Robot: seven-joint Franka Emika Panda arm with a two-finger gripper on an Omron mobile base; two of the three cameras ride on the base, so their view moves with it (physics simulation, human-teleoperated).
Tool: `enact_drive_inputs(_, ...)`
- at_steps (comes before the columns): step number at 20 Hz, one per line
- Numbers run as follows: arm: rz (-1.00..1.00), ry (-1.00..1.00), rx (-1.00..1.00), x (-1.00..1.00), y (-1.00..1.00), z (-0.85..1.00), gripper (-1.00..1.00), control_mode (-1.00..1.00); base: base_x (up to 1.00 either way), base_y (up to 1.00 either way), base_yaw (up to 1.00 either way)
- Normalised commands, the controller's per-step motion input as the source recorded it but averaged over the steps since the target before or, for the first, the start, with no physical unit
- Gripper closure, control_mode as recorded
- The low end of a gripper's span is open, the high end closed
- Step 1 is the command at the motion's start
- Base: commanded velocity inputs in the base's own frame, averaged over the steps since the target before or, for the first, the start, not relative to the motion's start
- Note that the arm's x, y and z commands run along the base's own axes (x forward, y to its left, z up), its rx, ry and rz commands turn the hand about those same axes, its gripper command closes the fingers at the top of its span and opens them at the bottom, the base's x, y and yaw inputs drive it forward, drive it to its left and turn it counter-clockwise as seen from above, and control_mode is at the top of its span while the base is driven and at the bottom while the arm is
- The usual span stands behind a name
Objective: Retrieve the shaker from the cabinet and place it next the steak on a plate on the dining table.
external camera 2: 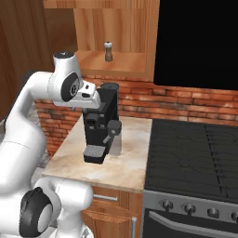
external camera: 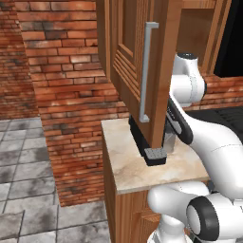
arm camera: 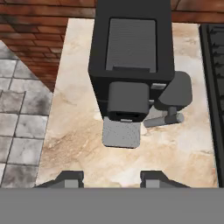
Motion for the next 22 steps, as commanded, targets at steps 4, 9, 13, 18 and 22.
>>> enact_drive_inputs(4,0.00,-0.07,0.00,-0.25,0.00,0.00,-1.00,-1.00,0.00,0.00,0.00)
enact_drive_inputs(9,0.00,-0.16,0.00,-0.59,0.00,0.02,-1.00,-1.00,0.00,0.00,0.00)
enact_drive_inputs(13,0.00,-0.18,0.00,-0.65,-0.01,0.01,-1.00,-1.00,0.00,0.00,0.00)
enact_drive_inputs(18,0.00,-0.25,0.00,-0.54,-0.02,0.14,-1.00,-1.00,0.00,0.00,0.00)
enact_drive_inputs(22,0.00,-0.25,0.00,-0.29,-0.01,0.60,-1.00,-1.00,0.00,0.00,0.00)
